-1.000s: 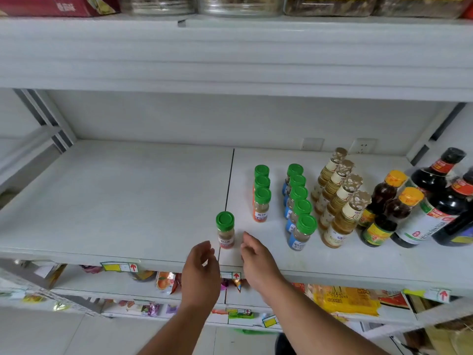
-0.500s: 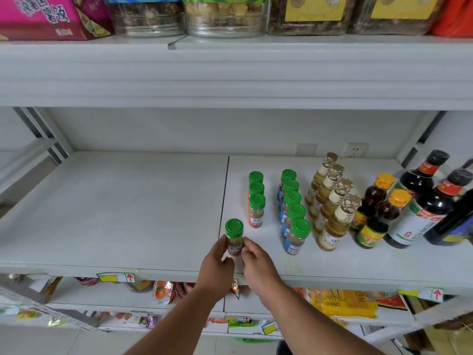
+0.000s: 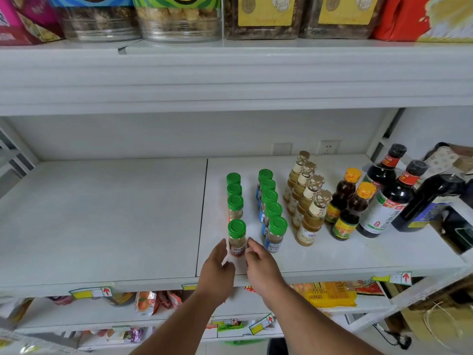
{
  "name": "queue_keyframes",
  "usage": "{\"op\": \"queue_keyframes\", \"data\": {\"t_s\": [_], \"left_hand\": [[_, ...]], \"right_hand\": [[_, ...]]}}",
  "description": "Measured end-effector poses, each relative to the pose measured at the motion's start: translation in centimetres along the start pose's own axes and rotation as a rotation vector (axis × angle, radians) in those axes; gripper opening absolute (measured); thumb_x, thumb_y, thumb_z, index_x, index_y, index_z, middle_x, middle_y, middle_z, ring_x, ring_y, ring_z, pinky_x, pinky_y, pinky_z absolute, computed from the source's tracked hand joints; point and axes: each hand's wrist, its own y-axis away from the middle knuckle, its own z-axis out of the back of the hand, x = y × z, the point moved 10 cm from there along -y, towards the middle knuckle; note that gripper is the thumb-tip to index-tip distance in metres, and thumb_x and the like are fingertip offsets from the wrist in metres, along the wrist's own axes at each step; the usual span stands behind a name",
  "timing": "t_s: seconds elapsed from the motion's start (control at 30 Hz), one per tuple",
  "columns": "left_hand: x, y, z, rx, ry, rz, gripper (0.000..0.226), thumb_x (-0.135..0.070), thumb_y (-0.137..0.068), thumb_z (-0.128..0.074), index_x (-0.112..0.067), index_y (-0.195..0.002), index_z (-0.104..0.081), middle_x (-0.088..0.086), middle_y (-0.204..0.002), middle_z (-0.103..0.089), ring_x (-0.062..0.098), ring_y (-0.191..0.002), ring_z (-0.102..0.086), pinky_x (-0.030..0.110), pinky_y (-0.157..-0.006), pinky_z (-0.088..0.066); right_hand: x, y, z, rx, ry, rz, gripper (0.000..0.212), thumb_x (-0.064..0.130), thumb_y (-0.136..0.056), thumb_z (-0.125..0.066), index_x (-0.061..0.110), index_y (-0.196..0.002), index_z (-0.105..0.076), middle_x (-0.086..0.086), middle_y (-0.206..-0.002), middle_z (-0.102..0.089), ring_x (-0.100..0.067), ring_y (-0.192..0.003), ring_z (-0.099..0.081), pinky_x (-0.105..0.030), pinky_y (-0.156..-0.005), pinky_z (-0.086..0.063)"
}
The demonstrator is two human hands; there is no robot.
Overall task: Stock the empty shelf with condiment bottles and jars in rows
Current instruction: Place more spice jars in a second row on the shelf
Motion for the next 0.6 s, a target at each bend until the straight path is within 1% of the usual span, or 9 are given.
{"op": "queue_keyframes", "data": {"t_s": [0.03, 0.13, 0.23, 0.33, 0.4, 0.43, 0.5, 0.6], "left_hand": [[0.2, 0.1, 0.0, -0.001, 0.003, 0.006, 0.067, 0.004, -0.093, -0.045, -0.025, -0.153, -0.039, -0.017, -0.135, -0.049, -0.002, -0.128, -0.043, 0.013, -0.101, -0.031], [0.3, 0.3, -0.4, 0.031, 0.003, -0.01, 0.066, 0.006, -0.092, -0.045, -0.025, -0.15, -0.043, -0.019, -0.134, -0.051, 0.002, -0.135, -0.044, 0.015, -0.104, -0.031], [0.4, 0.1, -0.8, 0.042, 0.005, -0.024, 0.068, 0.008, -0.09, -0.045, -0.029, -0.146, -0.048, -0.02, -0.132, -0.056, 0.001, -0.134, -0.047, 0.014, -0.104, -0.033], [0.3, -0.1, -1.0, 0.042, 0.013, -0.032, 0.069, 0.009, -0.089, -0.044, -0.03, -0.145, -0.049, -0.02, -0.132, -0.057, -0.003, -0.13, -0.047, 0.01, -0.101, -0.033], [0.2, -0.3, -1.0, 0.04, 0.025, -0.028, 0.07, 0.01, -0.089, -0.044, -0.031, -0.144, -0.049, -0.021, -0.131, -0.057, -0.004, -0.129, -0.048, 0.01, -0.102, -0.033], [0.1, -0.5, -1.0, 0.04, 0.032, -0.029, 0.071, 0.011, -0.088, -0.044, -0.032, -0.144, -0.049, -0.022, -0.131, -0.057, -0.004, -0.13, -0.048, 0.012, -0.103, -0.034], [0.2, -0.9, -1.1, 0.047, 0.03, -0.024, 0.072, 0.011, -0.087, -0.044, -0.033, -0.145, -0.048, -0.021, -0.132, -0.058, -0.003, -0.131, -0.049, 0.015, -0.106, -0.034], [0.2, -1.4, -1.1, 0.055, 0.032, -0.011, 0.073, 0.01, -0.088, -0.043, -0.031, -0.147, -0.047, -0.018, -0.135, -0.058, -0.003, -0.131, -0.048, 0.018, -0.108, -0.034]], "right_hand": [[0.0, 0.1, 0.1, -0.005, 0.003, 0.003, 0.044, 0.026, -0.11, -0.037, 0.029, -0.153, -0.045, 0.003, -0.154, -0.049, -0.019, -0.137, -0.048, -0.037, -0.116, -0.04], [-0.3, 0.5, -0.3, 0.006, -0.008, 0.002, 0.041, 0.024, -0.11, -0.037, 0.035, -0.145, -0.053, 0.006, -0.139, -0.058, -0.017, -0.123, -0.055, -0.045, -0.108, -0.05], [-0.5, 0.6, -0.5, 0.013, -0.013, -0.001, 0.041, 0.024, -0.11, -0.038, 0.036, -0.146, -0.053, 0.011, -0.13, -0.058, -0.014, -0.121, -0.054, -0.046, -0.107, -0.05], [-0.5, 0.3, -0.4, 0.008, -0.012, 0.004, 0.041, 0.022, -0.11, -0.038, 0.034, -0.146, -0.054, 0.008, -0.131, -0.06, -0.014, -0.118, -0.056, -0.038, -0.108, -0.048], [-0.3, 0.1, -0.3, 0.009, -0.007, 0.009, 0.042, 0.021, -0.11, -0.039, 0.033, -0.147, -0.053, 0.008, -0.132, -0.059, -0.013, -0.119, -0.055, -0.031, -0.108, -0.045], [-0.3, -0.2, -0.3, 0.008, -0.008, 0.009, 0.042, 0.021, -0.11, -0.039, 0.033, -0.148, -0.051, 0.006, -0.137, -0.059, -0.013, -0.121, -0.054, -0.029, -0.108, -0.044], [-0.3, -0.6, -0.4, 0.011, -0.014, 0.002, 0.043, 0.022, -0.11, -0.039, 0.033, -0.15, -0.049, 0.004, -0.145, -0.056, -0.014, -0.124, -0.054, -0.03, -0.108, -0.044], [0.0, -1.1, -0.2, 0.008, -0.021, -0.005, 0.043, 0.024, -0.11, -0.039, 0.034, -0.151, -0.048, 0.005, -0.145, -0.056, -0.016, -0.127, -0.055, -0.037, -0.111, -0.045]]}}
